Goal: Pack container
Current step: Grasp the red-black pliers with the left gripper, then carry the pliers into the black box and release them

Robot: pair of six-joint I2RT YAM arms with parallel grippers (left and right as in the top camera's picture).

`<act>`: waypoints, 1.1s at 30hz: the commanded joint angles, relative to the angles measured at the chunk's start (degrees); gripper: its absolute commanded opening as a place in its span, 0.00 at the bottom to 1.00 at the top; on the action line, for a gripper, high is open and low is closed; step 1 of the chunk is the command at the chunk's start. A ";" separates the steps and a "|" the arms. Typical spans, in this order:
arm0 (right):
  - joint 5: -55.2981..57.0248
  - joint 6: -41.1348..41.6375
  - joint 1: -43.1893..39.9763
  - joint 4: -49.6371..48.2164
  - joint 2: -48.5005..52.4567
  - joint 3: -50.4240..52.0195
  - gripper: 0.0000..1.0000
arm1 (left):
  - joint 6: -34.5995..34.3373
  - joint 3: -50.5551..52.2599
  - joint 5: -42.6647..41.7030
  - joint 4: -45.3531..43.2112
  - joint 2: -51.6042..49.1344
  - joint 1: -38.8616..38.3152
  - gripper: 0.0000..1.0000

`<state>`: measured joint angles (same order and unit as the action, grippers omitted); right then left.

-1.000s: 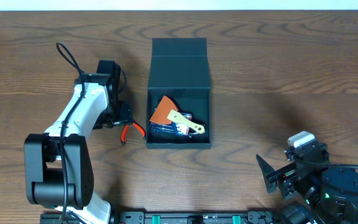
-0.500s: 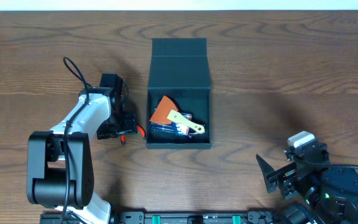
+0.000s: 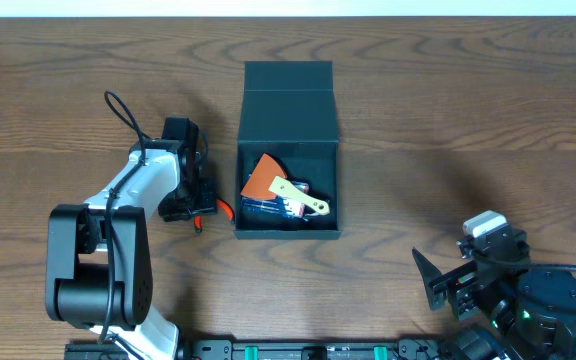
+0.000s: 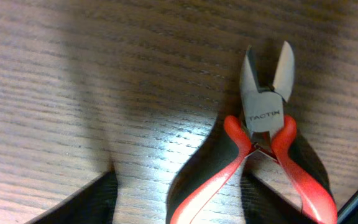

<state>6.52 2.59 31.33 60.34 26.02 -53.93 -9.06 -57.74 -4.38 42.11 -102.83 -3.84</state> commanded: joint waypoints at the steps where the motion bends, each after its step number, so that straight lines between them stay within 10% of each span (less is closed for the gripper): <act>1: 0.76 0.76 -0.39 -0.07 -0.24 0.00 0.99 | 0.46 -0.07 0.28 -0.04 -1.81 0.24 0.44; 14: 0.74 0.76 -0.39 -0.07 -0.26 0.00 0.99 | -4.98 -0.07 0.28 -3.26 -1.75 0.24 0.06; 33: 0.74 0.76 -0.39 -0.07 -0.26 0.00 0.99 | -12.26 -0.07 2.32 -8.70 16.37 0.28 0.06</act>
<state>6.52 2.57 31.33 60.36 26.02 -53.93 -18.74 -57.58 -3.79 33.87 -92.12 -3.84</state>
